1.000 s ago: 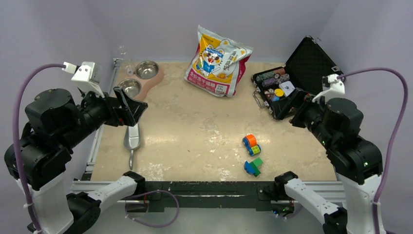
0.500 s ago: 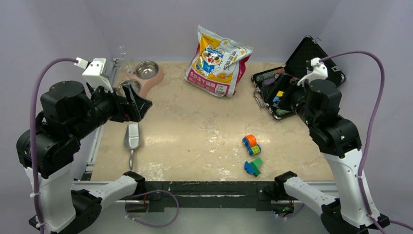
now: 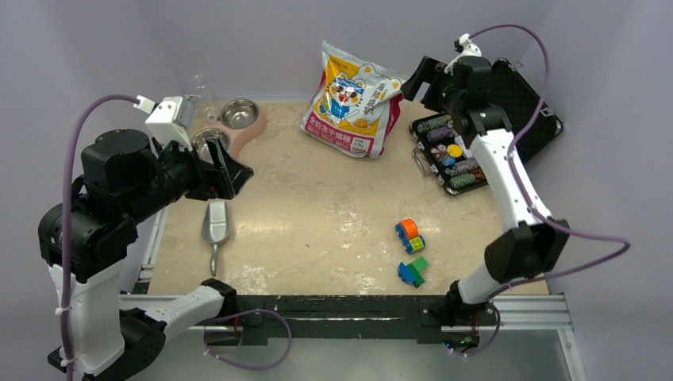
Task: Serve the pet food
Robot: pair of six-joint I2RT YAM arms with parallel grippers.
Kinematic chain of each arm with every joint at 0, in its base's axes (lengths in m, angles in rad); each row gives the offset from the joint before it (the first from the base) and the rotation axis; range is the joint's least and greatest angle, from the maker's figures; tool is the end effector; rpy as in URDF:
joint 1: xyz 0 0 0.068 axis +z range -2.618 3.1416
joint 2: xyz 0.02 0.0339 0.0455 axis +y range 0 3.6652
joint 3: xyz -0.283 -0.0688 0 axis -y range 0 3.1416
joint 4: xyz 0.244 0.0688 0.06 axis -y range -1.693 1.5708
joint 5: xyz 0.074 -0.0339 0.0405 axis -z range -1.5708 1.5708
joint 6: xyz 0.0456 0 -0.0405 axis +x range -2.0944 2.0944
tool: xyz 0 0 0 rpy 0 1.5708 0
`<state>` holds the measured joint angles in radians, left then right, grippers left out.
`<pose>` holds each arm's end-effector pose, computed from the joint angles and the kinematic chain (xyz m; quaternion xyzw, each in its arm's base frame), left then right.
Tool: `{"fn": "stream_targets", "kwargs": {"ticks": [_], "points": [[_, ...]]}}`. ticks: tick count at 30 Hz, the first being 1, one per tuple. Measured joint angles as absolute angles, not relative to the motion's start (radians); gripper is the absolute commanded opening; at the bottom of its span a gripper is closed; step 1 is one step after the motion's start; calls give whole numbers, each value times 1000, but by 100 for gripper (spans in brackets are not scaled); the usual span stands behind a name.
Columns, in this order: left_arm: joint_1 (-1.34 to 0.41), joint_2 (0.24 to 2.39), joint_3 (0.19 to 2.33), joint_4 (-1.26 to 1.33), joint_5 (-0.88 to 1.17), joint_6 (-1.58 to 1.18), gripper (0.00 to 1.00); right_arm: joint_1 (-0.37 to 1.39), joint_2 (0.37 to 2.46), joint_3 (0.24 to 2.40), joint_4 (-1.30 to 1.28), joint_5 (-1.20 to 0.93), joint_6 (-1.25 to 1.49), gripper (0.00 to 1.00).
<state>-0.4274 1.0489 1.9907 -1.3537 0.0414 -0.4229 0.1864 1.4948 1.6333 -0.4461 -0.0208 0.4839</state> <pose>0.0752 -0.0363 0.5436 0.0132 0.8366 -0.2416 0.4916 0.3397 0.0650 0.4526 0.1135 0.7990 0.2021 0.5548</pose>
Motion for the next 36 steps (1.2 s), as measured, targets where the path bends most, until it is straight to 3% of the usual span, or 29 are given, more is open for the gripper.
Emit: {"fn": "stream_targets", "kwargs": {"ticks": [11, 20, 23, 26, 31, 36], "points": [[-427, 1039, 1806, -1306, 154, -491, 85, 96, 1938, 1917, -270, -299, 330, 93], [-427, 1048, 1657, -955, 63, -515, 96, 82, 2090, 2025, -203, -427, 236, 87], [-426, 1060, 1610, -799, 8, -537, 96, 82, 2138, 2069, -199, -468, 214, 76], [-426, 1098, 1609, -685, -10, -570, 93, 83, 2166, 2083, -187, -503, 204, 57], [-426, 1203, 1661, -642, -14, -680, 90, 82, 2161, 2034, -140, -520, 195, 1], [-382, 1282, 1664, -694, 35, -958, 85, 109, 2130, 2004, -166, -485, 183, 0]]}}
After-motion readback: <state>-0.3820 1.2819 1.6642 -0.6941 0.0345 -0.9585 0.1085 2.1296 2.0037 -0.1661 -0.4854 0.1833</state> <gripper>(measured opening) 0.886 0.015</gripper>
